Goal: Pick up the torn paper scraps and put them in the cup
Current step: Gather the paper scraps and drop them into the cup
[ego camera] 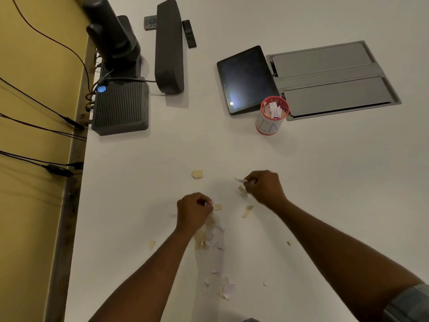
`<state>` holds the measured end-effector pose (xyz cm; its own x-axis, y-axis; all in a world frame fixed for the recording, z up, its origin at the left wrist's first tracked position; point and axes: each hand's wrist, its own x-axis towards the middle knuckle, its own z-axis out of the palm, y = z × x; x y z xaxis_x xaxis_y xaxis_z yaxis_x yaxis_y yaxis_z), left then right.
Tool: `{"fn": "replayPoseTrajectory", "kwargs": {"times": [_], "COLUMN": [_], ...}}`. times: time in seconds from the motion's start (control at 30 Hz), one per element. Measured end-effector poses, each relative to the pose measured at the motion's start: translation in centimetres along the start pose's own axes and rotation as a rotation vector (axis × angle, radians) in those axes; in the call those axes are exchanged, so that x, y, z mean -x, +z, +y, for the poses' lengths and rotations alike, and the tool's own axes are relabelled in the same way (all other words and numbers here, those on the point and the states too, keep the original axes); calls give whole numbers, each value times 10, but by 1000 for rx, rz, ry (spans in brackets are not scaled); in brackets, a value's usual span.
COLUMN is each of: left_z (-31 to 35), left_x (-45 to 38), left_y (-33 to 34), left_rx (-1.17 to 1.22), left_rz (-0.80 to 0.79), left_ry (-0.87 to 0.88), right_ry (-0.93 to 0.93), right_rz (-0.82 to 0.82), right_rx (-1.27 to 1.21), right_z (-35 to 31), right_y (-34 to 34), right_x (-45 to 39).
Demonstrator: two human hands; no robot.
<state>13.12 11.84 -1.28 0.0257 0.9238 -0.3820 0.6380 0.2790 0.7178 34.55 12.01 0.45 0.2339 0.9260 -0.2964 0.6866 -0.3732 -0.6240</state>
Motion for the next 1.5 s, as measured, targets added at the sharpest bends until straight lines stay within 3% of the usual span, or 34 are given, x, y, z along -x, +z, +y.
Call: {"fn": "replayPoseTrajectory", "kwargs": {"times": [0.13,0.27,0.33,0.47,0.6,0.7,0.9,1.0,1.17,1.33,1.5], "left_z": [40,77,89,102,102,100,109,123,155,191,226], "left_x": [-27,-51,-61,-72,-75,-76,-82,-90,-108,-130,-147], "left_y": [-1,3,6,13,15,15,21,25,29,39,57], "left_rx": [320,367,359,345,331,335,340,349,368,308,173], "left_rz": [-77,-95,-89,-69,-53,-41,-53,-54,-52,-17,25], "left_ry": [-130,-108,-96,-91,-103,-113,-108,-73,-4,89,232], "right_ry": [123,173,125,-34,-144,-89,54,5,-149,-207,-204], "right_rz": [91,306,366,385,266,76,-94,-152,-183,-48,352], "right_rx": [-250,-436,-356,51,344,513,644,747,675,521,231], "right_z": [0,-2,-4,-9,-17,-25,-34,-31,-31,-21,-6], "right_y": [-49,-96,-112,-125,-123,-121,-114,-110,-120,-133,-139], "right_x": [-34,-78,-100,-135,-154,-167,-182,-186,-186,-168,-146]}}
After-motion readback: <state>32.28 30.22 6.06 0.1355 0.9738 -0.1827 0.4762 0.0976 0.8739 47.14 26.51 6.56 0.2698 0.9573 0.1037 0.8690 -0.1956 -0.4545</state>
